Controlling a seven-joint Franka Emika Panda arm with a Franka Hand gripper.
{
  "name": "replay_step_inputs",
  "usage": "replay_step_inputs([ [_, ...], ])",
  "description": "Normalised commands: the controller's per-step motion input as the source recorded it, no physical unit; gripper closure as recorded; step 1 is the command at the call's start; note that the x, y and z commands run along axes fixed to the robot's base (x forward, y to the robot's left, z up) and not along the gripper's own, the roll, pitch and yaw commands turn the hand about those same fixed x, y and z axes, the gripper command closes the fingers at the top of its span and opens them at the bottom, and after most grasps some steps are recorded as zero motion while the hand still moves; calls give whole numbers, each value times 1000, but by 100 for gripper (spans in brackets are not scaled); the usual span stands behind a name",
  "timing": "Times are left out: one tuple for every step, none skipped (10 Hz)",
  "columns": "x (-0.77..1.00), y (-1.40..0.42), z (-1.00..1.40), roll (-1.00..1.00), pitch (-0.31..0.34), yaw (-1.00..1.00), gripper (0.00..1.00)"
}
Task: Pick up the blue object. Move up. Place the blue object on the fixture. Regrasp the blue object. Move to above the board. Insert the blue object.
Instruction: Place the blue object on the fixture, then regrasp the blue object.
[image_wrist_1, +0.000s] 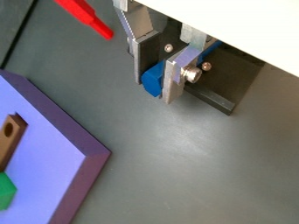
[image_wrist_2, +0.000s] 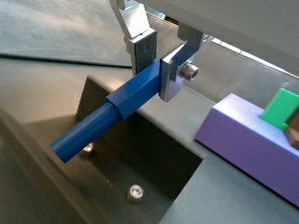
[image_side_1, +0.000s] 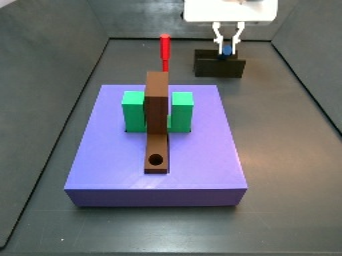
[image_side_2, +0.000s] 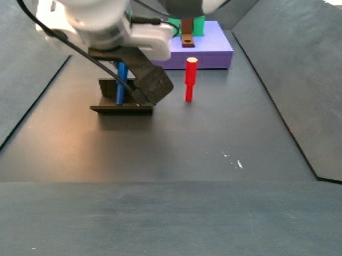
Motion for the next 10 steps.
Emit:
replay_step_inputs([
  [23,0,-106,0,-11,334,100],
  [0,0,-69,-51,-11,237,100],
  [0,0,-63,-6,-9,237,100],
  [11,0,-34,-11,0,151,100],
  [0,0,0,0,0,0,100],
  [0,0,0,0,0,0,0],
  [-254,0,869,591,-114,0,0],
  [-177,-37,1000,574,-217,-20,0],
  [-57,-106,1000,486,-263,-69,0],
  [0,-160,983,617,-300,-100,0],
])
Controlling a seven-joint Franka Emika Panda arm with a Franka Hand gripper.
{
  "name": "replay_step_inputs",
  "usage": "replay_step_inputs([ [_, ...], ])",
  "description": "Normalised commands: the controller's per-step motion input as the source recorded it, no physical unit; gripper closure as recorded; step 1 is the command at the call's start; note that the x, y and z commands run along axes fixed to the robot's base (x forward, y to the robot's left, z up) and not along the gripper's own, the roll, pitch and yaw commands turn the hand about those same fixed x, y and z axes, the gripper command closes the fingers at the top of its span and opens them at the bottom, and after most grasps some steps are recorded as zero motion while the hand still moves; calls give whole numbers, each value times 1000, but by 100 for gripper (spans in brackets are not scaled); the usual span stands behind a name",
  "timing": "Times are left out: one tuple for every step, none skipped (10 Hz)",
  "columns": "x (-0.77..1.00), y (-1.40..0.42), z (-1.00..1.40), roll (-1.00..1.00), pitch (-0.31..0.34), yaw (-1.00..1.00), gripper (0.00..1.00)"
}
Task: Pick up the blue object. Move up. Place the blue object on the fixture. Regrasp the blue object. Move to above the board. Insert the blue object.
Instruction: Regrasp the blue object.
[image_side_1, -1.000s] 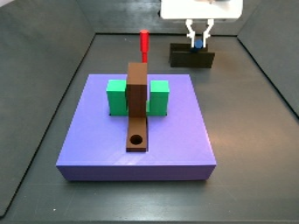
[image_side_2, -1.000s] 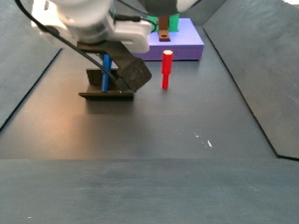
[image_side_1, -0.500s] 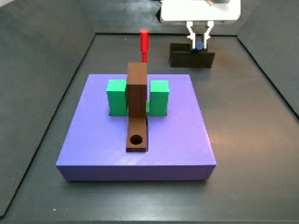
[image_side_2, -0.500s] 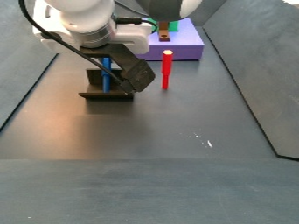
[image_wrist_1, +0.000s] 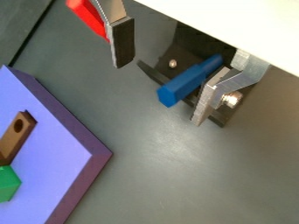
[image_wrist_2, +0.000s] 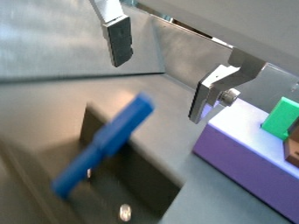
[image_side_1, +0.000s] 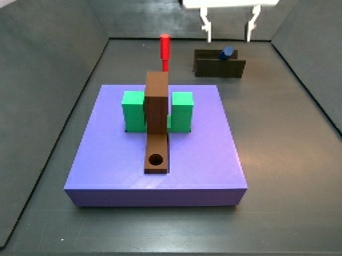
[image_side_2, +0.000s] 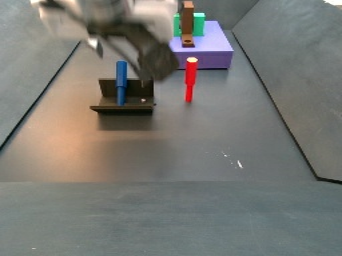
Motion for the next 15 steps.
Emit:
replay_step_inputs([
  [206,-146,317,1000,-214,0,0],
  [286,-31,69,1000,-149,0,0],
  [266,-26,54,1000,-77,0,0],
  [271,-20,43,1000,0,43,0],
  [294,-11,43,1000,0,83,0],
  [320,-9,46,1000,0,114,0],
  [343,0,51,1000,6,151,0],
  [340,0,51,1000,23,166,0],
  [254,0,46,1000,71,223,0],
  [226,0,46,1000,86,251,0],
  [197,0,40,1000,91,283,0],
  [189,0,37,1000,97,289,0],
  [174,0,34,1000,106,297,0],
  [163,0,34,1000,109,306,0],
  [157,0,31,1000,103,311,0],
])
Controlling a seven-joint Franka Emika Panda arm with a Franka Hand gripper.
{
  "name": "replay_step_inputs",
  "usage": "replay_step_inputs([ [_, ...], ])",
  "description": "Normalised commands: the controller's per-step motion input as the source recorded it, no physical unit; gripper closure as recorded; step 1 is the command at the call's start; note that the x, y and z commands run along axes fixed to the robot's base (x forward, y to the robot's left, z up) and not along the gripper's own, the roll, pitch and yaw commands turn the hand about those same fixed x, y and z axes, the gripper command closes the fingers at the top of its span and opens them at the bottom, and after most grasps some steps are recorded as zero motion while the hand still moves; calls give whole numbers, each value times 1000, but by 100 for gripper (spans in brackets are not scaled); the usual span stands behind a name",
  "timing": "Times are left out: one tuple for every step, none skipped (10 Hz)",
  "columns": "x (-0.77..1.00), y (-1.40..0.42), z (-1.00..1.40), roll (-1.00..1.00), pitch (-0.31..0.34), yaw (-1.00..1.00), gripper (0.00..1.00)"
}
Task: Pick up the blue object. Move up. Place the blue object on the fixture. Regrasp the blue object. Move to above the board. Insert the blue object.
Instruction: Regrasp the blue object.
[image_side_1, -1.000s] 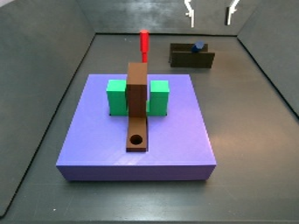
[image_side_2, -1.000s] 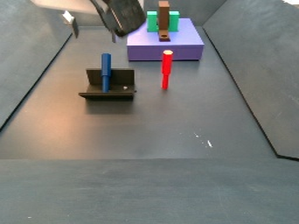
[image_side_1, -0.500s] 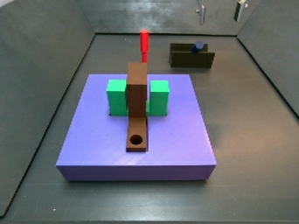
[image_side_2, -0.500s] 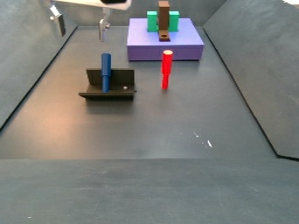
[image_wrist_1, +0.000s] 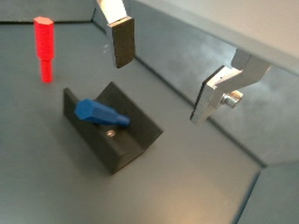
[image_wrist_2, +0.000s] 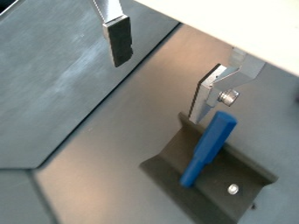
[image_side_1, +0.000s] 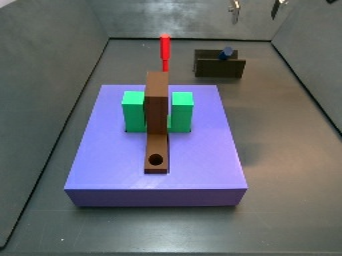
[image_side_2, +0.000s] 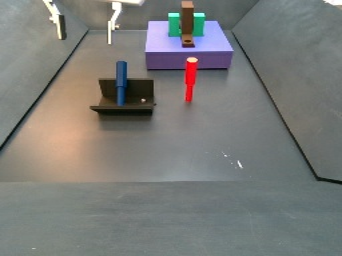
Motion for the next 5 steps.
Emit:
replay_step_inputs([
  [80,0,14,1000,103,331,0],
  [29,0,0,1000,109,343,0],
  [0,0,0,1000,111,346,0],
  [-34,-43,0,1000,103,337,0],
  [-394,-277,-180,1000,-17,274,0],
])
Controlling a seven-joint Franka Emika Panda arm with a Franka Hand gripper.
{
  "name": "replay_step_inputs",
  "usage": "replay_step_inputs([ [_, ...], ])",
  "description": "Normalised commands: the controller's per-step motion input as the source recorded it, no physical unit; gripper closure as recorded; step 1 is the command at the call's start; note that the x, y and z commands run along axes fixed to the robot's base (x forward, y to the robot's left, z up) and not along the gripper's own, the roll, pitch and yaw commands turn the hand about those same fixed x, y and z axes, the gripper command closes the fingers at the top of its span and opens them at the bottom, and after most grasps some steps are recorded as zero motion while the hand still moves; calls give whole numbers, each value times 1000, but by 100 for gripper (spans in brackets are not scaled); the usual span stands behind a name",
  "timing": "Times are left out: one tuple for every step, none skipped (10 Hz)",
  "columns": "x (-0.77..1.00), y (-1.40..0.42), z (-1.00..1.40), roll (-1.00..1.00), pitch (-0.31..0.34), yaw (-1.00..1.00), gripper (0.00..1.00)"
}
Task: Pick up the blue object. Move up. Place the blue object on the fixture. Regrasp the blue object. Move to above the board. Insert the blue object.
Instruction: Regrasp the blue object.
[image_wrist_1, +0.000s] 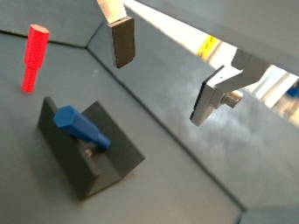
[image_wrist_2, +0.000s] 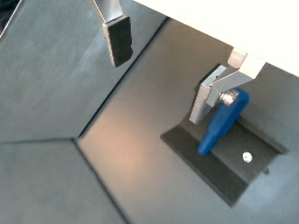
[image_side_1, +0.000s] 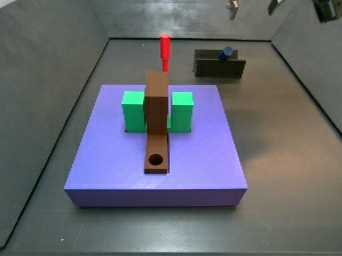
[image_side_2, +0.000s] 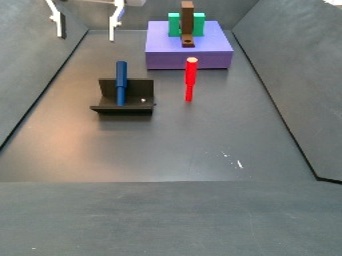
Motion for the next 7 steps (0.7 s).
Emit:
replay_step_inputs([
  [-471,-289,-254,1000,-77,251,0],
  [-503,-260,-289,1000,-111,194,0],
  [-397,-126,-286,780,-180,0,0],
  [0,0,-49,0,0,0,0],
  [71,0,-220,-117,0,0,0],
  [0,43,-314,-757,0,0,0],
  [0,37,-357,-729,0,0,0],
])
